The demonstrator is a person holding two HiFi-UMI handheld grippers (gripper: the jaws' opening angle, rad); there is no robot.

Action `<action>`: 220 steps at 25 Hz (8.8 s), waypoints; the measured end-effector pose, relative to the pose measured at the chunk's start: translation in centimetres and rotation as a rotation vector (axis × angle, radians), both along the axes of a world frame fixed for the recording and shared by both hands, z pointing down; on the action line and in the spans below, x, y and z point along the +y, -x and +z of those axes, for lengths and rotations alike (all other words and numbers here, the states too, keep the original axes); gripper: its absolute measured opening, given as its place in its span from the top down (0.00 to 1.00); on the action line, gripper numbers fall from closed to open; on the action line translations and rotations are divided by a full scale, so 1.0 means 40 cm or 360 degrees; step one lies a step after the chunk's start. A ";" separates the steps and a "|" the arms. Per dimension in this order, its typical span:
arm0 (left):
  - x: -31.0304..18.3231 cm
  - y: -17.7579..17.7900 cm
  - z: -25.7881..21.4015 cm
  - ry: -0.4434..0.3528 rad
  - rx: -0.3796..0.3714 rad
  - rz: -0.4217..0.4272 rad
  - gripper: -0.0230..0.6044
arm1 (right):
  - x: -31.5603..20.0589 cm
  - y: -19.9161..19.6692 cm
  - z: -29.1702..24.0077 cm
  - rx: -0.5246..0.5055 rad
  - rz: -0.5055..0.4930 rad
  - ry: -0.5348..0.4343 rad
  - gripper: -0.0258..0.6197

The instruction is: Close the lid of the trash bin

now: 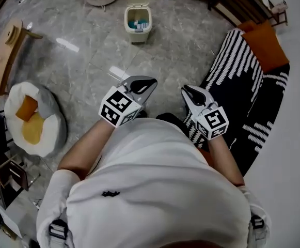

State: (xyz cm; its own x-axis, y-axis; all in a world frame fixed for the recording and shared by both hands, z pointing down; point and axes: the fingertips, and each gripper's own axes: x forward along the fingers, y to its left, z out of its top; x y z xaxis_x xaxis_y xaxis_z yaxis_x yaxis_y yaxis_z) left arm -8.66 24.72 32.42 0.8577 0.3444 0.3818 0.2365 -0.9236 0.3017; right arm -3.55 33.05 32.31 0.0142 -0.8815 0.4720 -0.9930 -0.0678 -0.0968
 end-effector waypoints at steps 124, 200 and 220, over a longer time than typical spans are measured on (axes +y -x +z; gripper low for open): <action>-0.702 -0.272 0.219 0.0396 -0.0395 -0.1472 0.84 | -1.268 -0.681 1.092 -0.0023 -0.1237 0.1042 0.84; -0.712 -0.261 0.323 0.0511 -0.0397 -0.1386 0.84 | -1.118 -0.550 1.304 0.0071 -0.1289 0.1239 0.96; -0.488 -0.138 0.079 0.0093 -0.0059 -0.1014 0.84 | -0.783 -0.387 0.707 -0.0069 -0.1055 0.0681 0.96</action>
